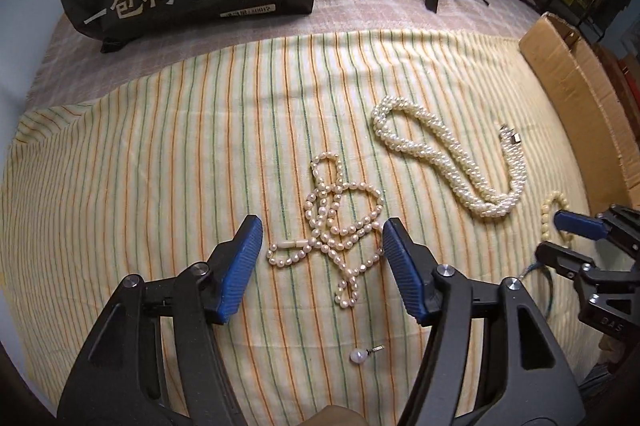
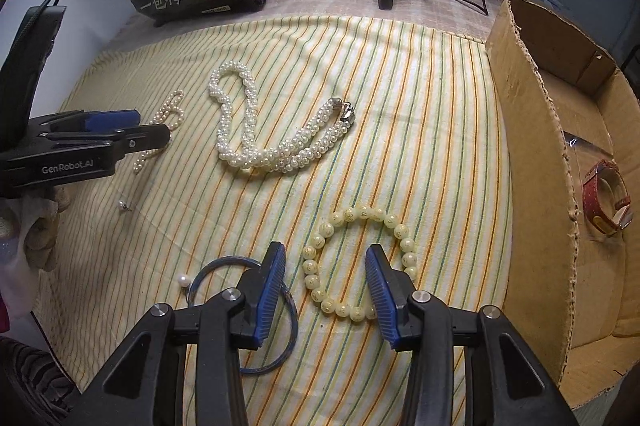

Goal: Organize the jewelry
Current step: 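Grasp the short pearl strand with the left tool while the right tool grasps the cream bead bracelet, then carry pearl strand and bead bracelet into the box while opening both tools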

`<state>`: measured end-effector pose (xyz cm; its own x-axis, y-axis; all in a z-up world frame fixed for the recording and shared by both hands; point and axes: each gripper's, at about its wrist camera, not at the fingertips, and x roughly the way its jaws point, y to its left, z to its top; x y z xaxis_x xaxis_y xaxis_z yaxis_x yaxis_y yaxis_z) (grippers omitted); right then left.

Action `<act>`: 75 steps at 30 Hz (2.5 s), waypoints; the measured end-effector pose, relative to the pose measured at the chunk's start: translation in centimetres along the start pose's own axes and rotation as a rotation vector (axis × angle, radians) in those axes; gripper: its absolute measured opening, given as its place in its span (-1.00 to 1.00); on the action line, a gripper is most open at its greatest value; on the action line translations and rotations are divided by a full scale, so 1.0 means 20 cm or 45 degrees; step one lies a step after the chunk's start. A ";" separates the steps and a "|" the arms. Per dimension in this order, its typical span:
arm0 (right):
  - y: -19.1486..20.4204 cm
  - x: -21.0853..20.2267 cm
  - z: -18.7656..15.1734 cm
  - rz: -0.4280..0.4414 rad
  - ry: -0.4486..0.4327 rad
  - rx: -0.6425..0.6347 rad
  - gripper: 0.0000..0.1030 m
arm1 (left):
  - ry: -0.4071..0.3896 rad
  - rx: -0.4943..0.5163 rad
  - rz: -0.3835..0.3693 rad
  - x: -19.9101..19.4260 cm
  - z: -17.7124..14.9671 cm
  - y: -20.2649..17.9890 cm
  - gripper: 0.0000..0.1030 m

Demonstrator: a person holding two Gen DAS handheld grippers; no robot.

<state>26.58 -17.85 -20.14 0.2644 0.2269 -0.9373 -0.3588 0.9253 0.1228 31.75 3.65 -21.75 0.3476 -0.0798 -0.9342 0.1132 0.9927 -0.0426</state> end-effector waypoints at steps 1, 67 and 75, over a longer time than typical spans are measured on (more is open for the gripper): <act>0.01 0.00 0.00 -0.008 0.000 -0.009 -0.15 | -0.007 0.017 0.018 0.01 0.00 -0.01 0.25; -0.20 -0.79 -0.04 0.001 -0.502 0.080 -0.91 | -0.484 -0.017 -0.161 -0.80 0.03 -0.27 -0.97; -0.39 -0.91 -0.09 -0.035 -0.560 0.166 -0.91 | -0.518 0.061 -0.233 -0.88 0.05 -0.50 -0.96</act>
<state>23.00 -29.66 -4.56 0.6375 0.2833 -0.7165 -0.2382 0.9569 0.1664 25.53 -5.06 -4.54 0.6544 -0.2923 -0.6974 0.2463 0.9544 -0.1689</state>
